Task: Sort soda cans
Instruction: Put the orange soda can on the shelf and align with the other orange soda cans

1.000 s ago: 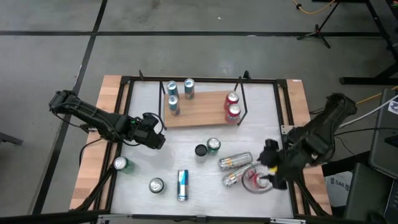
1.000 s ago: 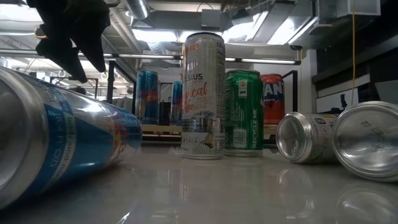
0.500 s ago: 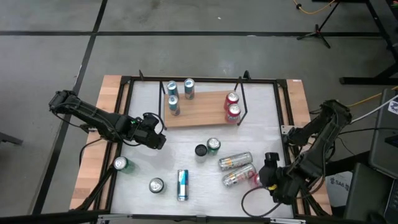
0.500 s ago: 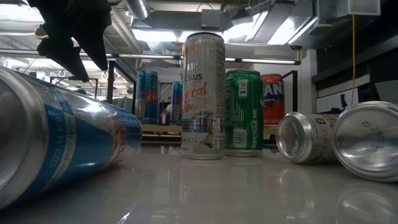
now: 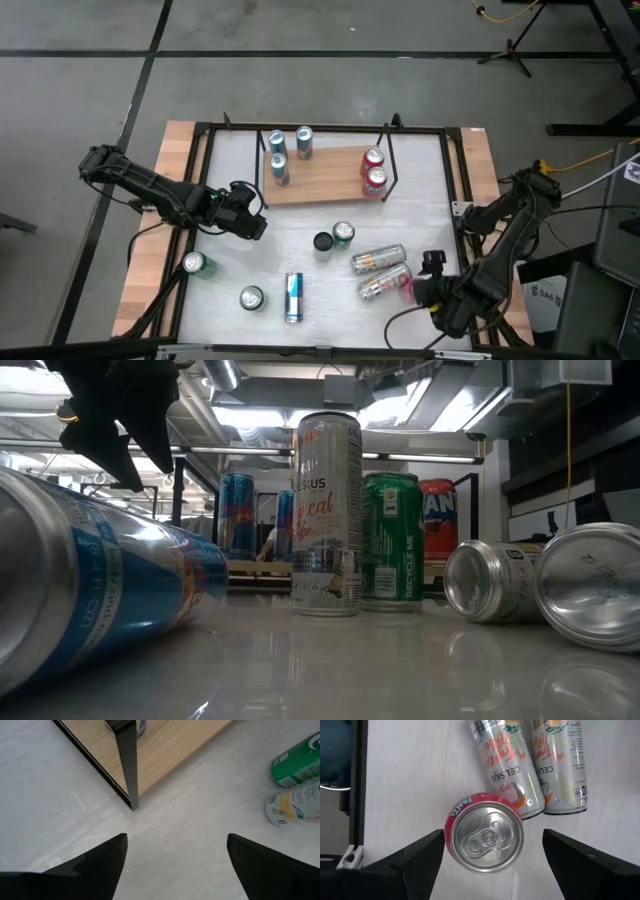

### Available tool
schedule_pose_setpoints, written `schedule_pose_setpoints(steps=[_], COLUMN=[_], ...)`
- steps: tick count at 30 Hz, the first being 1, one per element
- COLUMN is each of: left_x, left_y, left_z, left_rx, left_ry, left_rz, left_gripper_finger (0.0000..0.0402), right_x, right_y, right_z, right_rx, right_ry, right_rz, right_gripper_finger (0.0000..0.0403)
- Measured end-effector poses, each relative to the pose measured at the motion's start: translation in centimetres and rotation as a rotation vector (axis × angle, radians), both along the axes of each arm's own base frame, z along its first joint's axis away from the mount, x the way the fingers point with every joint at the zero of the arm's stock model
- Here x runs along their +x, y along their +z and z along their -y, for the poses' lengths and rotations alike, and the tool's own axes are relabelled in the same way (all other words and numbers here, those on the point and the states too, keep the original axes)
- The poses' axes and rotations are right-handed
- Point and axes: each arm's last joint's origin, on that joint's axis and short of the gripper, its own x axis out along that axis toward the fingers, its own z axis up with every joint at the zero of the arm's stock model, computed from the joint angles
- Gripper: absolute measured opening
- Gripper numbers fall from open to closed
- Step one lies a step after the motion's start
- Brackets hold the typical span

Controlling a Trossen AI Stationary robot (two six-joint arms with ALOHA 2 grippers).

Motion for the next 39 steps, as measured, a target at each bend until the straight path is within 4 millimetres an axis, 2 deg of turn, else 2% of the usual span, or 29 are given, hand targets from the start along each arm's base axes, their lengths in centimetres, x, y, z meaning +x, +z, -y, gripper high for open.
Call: schedule_pose_setpoints(steps=[16,39], left_x=[0.0,0.0], left_y=[0.0,0.0], left_z=[0.0,0.0], left_rx=[0.000,-0.001], left_ry=[-0.001,-0.001], left_rz=[0.000,0.002], left_gripper_finger=[0.0335,0.0335], right_x=[0.1,1.1], right_y=[-0.2,-3.4], right_z=[-0.2,-1.7], right_rx=[0.002,-0.087], right_ry=[-0.009,-0.004], right_rz=[0.004,-0.079], right_gripper_finger=[0.0330,0.0330])
